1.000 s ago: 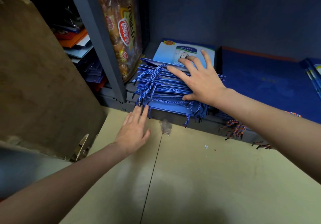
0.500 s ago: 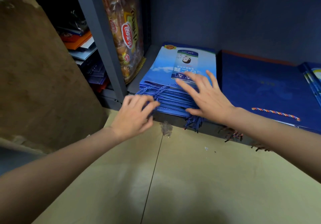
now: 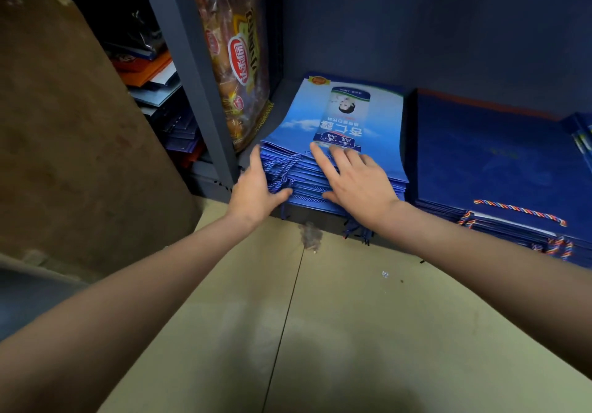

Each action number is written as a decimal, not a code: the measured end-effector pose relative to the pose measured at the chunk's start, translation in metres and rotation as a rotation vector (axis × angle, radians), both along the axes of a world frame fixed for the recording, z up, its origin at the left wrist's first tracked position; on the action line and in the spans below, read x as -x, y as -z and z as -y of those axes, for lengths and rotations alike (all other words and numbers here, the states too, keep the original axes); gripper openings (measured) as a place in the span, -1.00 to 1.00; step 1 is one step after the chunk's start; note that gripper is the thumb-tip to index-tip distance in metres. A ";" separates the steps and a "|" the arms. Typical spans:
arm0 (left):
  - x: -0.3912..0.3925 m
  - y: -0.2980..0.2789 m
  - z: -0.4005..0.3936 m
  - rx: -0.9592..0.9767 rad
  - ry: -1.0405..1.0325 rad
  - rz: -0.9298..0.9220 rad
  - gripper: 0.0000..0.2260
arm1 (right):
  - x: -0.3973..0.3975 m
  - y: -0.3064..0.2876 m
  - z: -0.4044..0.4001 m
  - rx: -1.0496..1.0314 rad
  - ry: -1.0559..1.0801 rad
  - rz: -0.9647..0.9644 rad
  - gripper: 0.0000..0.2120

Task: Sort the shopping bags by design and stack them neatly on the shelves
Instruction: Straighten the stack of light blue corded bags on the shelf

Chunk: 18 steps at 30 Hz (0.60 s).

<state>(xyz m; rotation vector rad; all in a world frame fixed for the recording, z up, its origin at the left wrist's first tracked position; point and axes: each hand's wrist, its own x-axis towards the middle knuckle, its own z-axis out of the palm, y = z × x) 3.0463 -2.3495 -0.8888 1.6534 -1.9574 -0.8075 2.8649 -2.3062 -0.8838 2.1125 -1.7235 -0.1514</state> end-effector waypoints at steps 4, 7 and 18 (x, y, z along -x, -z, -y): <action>-0.002 -0.005 0.002 0.030 0.035 -0.048 -0.09 | -0.002 -0.004 0.000 -0.068 -0.006 0.026 -0.12; 0.001 -0.016 0.005 0.118 0.084 0.084 0.00 | 0.005 -0.028 -0.003 -0.154 -0.039 0.204 -0.21; 0.003 -0.023 0.007 0.613 0.494 0.884 -0.05 | 0.038 -0.033 -0.026 -0.465 0.383 0.675 -0.06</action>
